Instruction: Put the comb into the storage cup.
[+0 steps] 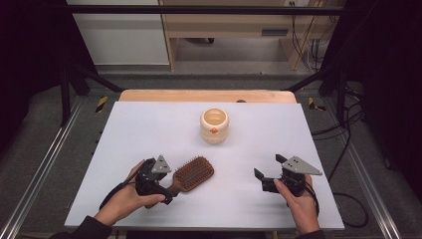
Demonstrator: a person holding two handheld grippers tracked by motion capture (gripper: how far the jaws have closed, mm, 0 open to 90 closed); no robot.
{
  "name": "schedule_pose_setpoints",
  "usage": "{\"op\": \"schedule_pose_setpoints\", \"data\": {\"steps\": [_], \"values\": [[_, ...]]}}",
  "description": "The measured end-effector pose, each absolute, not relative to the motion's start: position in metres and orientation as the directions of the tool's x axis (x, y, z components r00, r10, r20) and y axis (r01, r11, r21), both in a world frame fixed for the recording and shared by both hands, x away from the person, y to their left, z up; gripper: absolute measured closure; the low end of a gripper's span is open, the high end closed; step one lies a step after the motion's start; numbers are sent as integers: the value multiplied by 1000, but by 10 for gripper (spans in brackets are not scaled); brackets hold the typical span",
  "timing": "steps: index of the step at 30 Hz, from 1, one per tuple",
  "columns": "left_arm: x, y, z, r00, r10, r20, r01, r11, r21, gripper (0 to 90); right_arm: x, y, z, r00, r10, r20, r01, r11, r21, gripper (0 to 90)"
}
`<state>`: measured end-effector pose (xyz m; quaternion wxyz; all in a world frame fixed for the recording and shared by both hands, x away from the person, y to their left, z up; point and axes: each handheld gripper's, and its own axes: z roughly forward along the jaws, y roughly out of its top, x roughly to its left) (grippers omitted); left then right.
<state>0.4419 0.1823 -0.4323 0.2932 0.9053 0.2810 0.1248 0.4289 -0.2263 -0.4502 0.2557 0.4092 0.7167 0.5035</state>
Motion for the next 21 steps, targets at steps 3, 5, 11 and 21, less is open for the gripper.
{"op": "schedule_pose_setpoints", "data": {"steps": [3,5,11,21], "values": [[443,181,-434,812,581,60,441,-677,589,54,429,-226,-451,-538,842,50,333,158,930,65],[443,180,-435,814,579,59,441,-680,585,54,429,-226,-450,-538,841,50,334,158,929,65],[444,177,-435,815,577,56,445,-684,577,76,429,-226,-450,-537,842,50,331,156,931,64],[451,180,-442,808,589,31,482,-690,541,163,429,-226,-450,-538,842,50,333,157,930,64]]}}
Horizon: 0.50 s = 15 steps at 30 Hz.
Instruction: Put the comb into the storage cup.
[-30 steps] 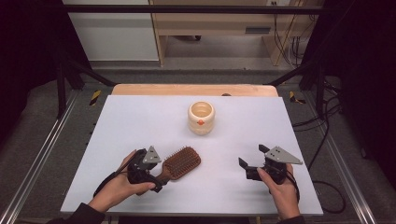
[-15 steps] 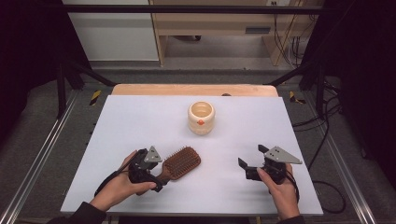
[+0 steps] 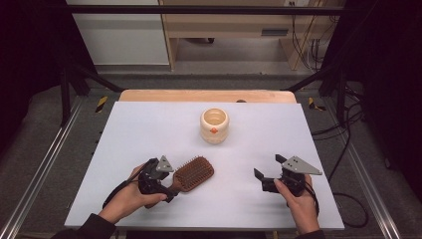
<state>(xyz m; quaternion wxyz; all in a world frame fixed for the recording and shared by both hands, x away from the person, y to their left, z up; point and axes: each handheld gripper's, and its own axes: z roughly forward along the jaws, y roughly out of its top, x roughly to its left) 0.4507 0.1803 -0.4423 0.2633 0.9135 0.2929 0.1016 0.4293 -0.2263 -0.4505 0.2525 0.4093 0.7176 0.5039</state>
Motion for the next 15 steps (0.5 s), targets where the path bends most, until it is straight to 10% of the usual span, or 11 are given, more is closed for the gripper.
{"op": "schedule_pose_setpoints", "data": {"steps": [15], "values": [[456,176,-448,830,558,-13,500,-732,462,469,430,-227,-450,-537,842,54,333,153,930,64]]}}
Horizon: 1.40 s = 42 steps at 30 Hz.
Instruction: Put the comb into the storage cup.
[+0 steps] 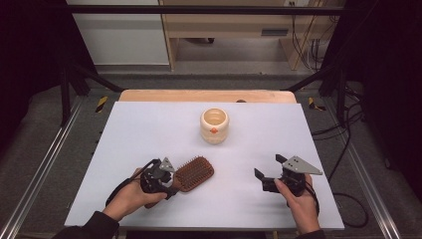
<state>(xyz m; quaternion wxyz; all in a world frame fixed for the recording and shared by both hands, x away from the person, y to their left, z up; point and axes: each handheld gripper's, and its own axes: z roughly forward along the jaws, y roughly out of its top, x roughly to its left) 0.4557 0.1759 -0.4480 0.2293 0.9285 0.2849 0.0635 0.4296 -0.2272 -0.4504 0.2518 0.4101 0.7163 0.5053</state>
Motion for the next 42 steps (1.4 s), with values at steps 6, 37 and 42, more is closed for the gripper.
{"op": "schedule_pose_setpoints", "data": {"steps": [6,37,42], "values": [[458,174,-448,830,557,-21,509,-743,434,535,430,-228,-451,-537,842,55,335,153,930,64],[456,169,-450,853,523,8,483,-794,368,721,430,-227,-450,-545,836,61,337,152,929,65],[455,170,-449,861,508,17,465,-800,380,722,430,-226,-450,-549,834,60,335,154,930,65]]}}
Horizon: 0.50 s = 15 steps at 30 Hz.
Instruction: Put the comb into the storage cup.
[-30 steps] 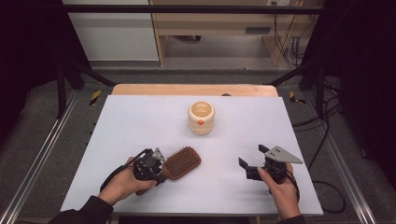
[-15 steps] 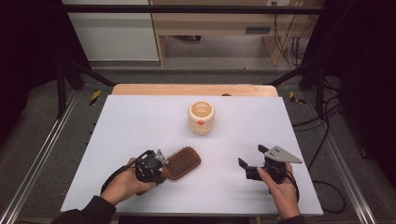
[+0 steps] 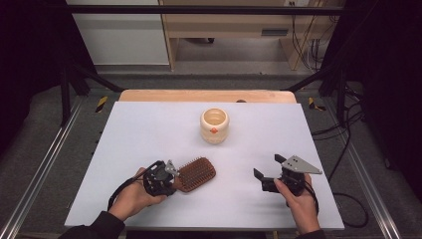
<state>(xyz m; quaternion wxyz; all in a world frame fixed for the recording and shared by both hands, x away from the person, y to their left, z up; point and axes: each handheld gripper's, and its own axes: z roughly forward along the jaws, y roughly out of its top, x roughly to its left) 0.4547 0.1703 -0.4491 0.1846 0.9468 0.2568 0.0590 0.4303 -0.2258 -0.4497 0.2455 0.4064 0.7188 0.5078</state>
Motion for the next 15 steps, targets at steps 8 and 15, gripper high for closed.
{"op": "schedule_pose_setpoints", "data": {"steps": [8,15], "values": [[452,177,-440,858,509,70,416,-767,488,722,430,-222,-449,-558,828,58,329,156,932,64],[448,177,-439,835,534,133,368,-722,585,723,429,-212,-447,-578,813,63,317,153,936,63]]}}
